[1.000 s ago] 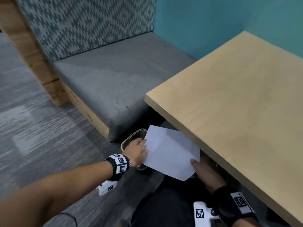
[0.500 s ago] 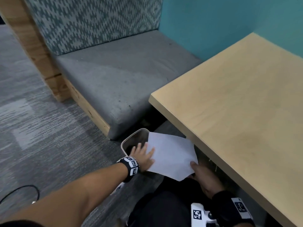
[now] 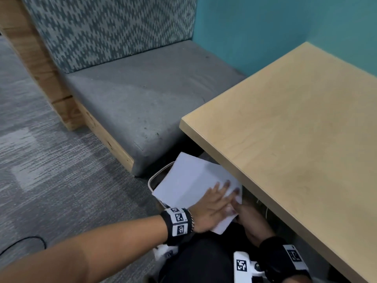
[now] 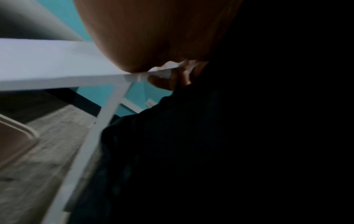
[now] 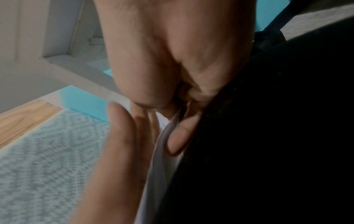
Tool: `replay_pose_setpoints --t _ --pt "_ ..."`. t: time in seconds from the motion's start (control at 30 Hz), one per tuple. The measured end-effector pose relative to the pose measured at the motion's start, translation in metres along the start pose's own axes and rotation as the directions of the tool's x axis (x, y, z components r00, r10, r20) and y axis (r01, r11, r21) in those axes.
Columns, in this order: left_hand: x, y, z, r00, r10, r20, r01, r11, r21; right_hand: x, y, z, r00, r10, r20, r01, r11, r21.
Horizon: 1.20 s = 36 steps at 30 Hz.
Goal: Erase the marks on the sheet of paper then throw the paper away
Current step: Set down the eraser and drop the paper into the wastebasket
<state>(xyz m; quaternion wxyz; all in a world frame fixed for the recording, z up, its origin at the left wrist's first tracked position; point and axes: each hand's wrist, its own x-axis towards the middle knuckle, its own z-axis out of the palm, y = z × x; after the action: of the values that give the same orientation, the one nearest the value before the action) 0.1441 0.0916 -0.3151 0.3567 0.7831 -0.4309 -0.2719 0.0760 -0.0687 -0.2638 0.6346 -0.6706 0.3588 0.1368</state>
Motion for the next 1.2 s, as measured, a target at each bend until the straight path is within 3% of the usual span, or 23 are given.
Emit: replay_pose_setpoints --t 0.07,0.1,0.17,0.2,0.23,0.27,0.3,0.37,0.4,0.47,0.5,0.57,0.63,0.67,0.73,0.77,0.8,0.87,0.97,1.07,1.17,1.2 --pt "0.002 -0.049 -0.001 0.986 -0.168 -0.005 0.166 0.969 0.184 -0.002 0.002 -0.003 0.999 0.034 -0.007 -0.034 0.997 0.071" --pt "-0.001 -0.079 -0.001 0.955 -0.296 -0.024 0.291 0.917 0.274 -0.006 0.002 -0.002 0.999 0.047 -0.007 -0.046 0.994 0.097" --pt "-0.008 -0.127 -0.006 0.823 -0.565 -0.062 0.546 0.755 0.363 -0.009 0.002 -0.007 0.998 0.069 -0.006 -0.067 0.987 0.145" --pt "-0.013 -0.142 -0.01 0.741 -0.668 -0.068 0.646 0.684 0.339 -0.009 0.003 -0.006 0.997 0.079 0.007 -0.079 0.982 0.169" --pt "-0.016 -0.146 -0.016 0.693 -0.717 -0.074 0.701 0.646 0.302 -0.01 0.002 -0.005 0.996 0.088 0.012 -0.089 0.978 0.191" --pt "-0.012 -0.14 -0.021 0.701 -0.707 -0.09 0.701 0.66 0.27 -0.009 0.001 -0.006 0.995 0.098 0.009 -0.098 0.974 0.205" --pt "-0.008 -0.125 -0.024 0.758 -0.645 -0.098 0.647 0.724 0.239 -0.008 0.001 -0.004 0.995 0.102 0.0 -0.1 0.972 0.214" --pt "0.002 -0.077 -0.025 0.92 -0.38 -0.091 0.39 0.905 0.17 -0.007 -0.003 -0.002 0.996 0.093 0.006 -0.092 0.971 0.221" --pt "0.002 -0.051 -0.022 0.969 -0.234 -0.076 0.243 0.96 0.14 -0.006 -0.004 0.0 0.996 0.089 0.018 -0.091 0.969 0.23" --pt "0.0 -0.01 -0.012 0.998 -0.022 -0.05 0.027 0.995 0.1 -0.005 -0.003 0.003 0.994 0.101 0.048 -0.109 0.968 0.225" --pt "-0.001 -0.002 -0.008 0.999 0.009 -0.039 -0.006 0.997 0.074 -0.005 -0.003 0.004 0.993 0.105 0.05 -0.114 0.968 0.224" --pt "0.005 -0.012 0.002 0.997 -0.061 -0.051 0.062 0.998 0.033 -0.004 0.0 0.002 0.994 0.104 0.042 -0.111 0.965 0.236" --pt "0.012 -0.05 0.011 0.96 -0.273 -0.07 0.276 0.96 0.048 -0.003 0.003 0.0 0.994 0.104 0.019 -0.105 0.957 0.269" --pt "0.013 -0.07 0.011 0.906 -0.417 -0.066 0.422 0.901 0.099 -0.004 0.004 -0.001 0.995 0.102 0.007 -0.1 0.957 0.272" --pt "0.007 -0.125 0.01 0.743 -0.668 -0.047 0.659 0.718 0.225 -0.007 0.005 -0.003 0.995 0.097 0.004 -0.094 0.958 0.27" --pt "0.001 -0.148 0.006 0.668 -0.744 -0.025 0.726 0.644 0.24 -0.008 0.005 -0.005 0.995 0.098 0.005 -0.096 0.957 0.273" --pt "-0.005 -0.166 -0.001 0.622 -0.783 -0.003 0.766 0.607 0.213 -0.009 0.005 -0.006 0.995 0.096 0.004 -0.093 0.959 0.267" --pt "-0.012 -0.183 -0.017 0.588 -0.808 0.018 0.808 0.589 0.02 -0.009 0.006 -0.007 0.996 0.086 -0.01 -0.081 0.965 0.25" --pt "-0.01 -0.182 -0.044 0.552 -0.828 -0.097 0.783 0.554 -0.283 -0.013 0.0 -0.007 0.997 0.078 0.004 -0.076 0.966 0.248" --pt "-0.009 -0.178 -0.066 0.616 -0.781 -0.104 0.68 0.594 -0.429 -0.027 -0.017 -0.002 0.995 0.07 0.078 -0.084 0.979 0.187" --pt "-0.018 -0.169 -0.073 0.592 -0.796 -0.128 0.528 0.503 -0.684 -0.025 -0.019 -0.001 0.994 0.022 0.108 -0.034 0.993 0.113" --pt "-0.021 -0.165 -0.075 0.586 -0.794 -0.159 0.502 0.511 -0.698 -0.021 -0.016 -0.001 0.995 0.019 0.098 -0.025 0.998 0.065"
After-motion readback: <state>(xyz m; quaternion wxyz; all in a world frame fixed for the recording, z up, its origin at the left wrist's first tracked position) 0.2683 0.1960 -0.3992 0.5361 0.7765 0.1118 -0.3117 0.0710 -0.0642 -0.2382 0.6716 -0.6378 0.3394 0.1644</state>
